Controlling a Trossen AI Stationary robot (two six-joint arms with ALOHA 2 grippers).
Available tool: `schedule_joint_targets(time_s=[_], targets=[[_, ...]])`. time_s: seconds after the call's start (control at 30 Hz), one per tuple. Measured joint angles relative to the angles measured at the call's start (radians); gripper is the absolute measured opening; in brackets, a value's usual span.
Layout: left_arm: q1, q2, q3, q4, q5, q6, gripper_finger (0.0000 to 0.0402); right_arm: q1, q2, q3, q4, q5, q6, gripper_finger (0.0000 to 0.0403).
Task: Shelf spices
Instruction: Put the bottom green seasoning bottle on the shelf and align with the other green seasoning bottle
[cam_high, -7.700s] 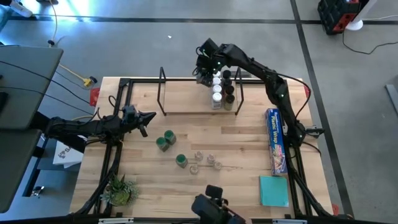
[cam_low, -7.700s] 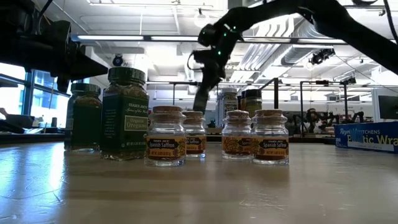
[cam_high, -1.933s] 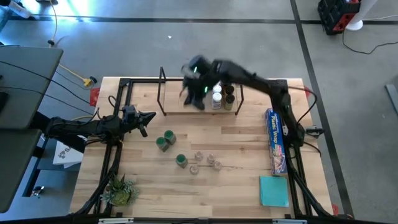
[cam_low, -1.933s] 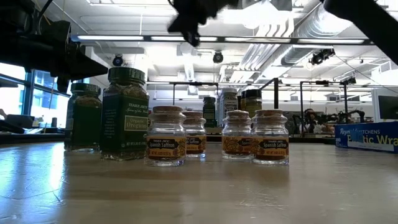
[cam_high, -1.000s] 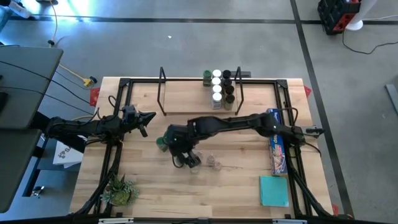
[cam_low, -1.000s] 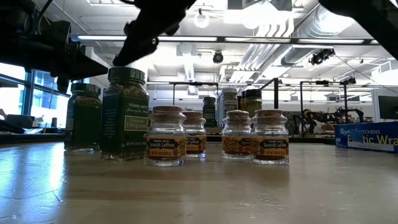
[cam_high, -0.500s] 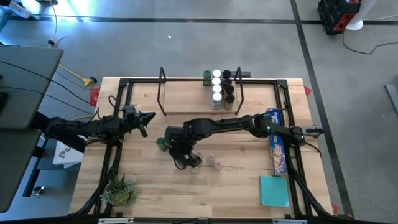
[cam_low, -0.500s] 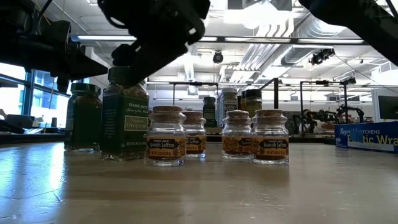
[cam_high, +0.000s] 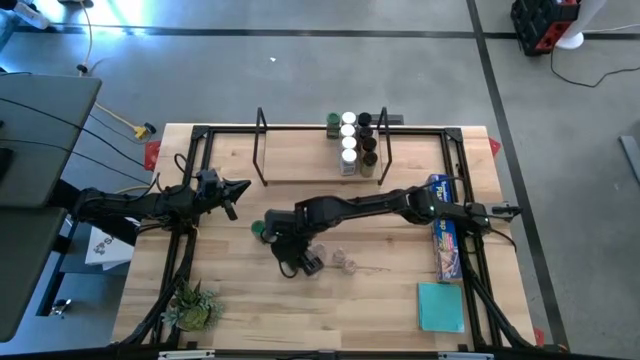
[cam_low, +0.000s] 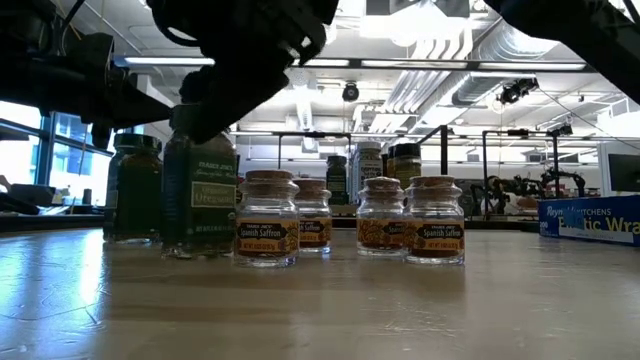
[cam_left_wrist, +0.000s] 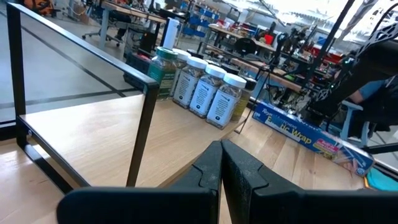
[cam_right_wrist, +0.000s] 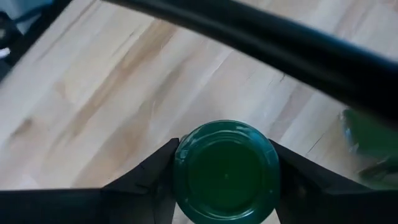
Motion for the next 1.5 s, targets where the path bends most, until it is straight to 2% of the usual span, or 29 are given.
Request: schedule_joint_targets(time_s=[0.2,0.43,0.6,0.8,0.93,1.13,1.5], targets=[[0.0,0.0,0.0,0.0,0.0,0.0,0.0005,-0.025,-0.098,-0.001,-0.031,-0.024,0.224,0.019],[0.0,0.0,0.0,0.0,0.0,0.0,0.0005,-0.14,-0.273,0.0,-0.053,0.131,0.457,0.019],[0.0,0.0,0.0,0.0,0.0,0.0,0.0005,-0.285,-0.339,0.003,-0.059,0.277,0.417,0.019],[0.0,0.0,0.0,0.0,0.0,0.0,0.0005,-0.455,-0.315,-0.001,-0.16,0.284,0.315,0.019],[0.0,0.0,0.0,0.0,0.0,0.0,0.0005,-0.529,-0.279,0.0,-0.185,0.284,0.213,0.019],[0.0,0.0,0.0,0.0,0.0,0.0,0.0005,-0.578,-0.216,0.0,-0.194,0.261,0.06,0.019],[0.0,0.0,0.0,0.0,0.0,0.0,0.0005,-0.619,-0.163,-0.001,-0.224,0.267,0.029,0.0198]])
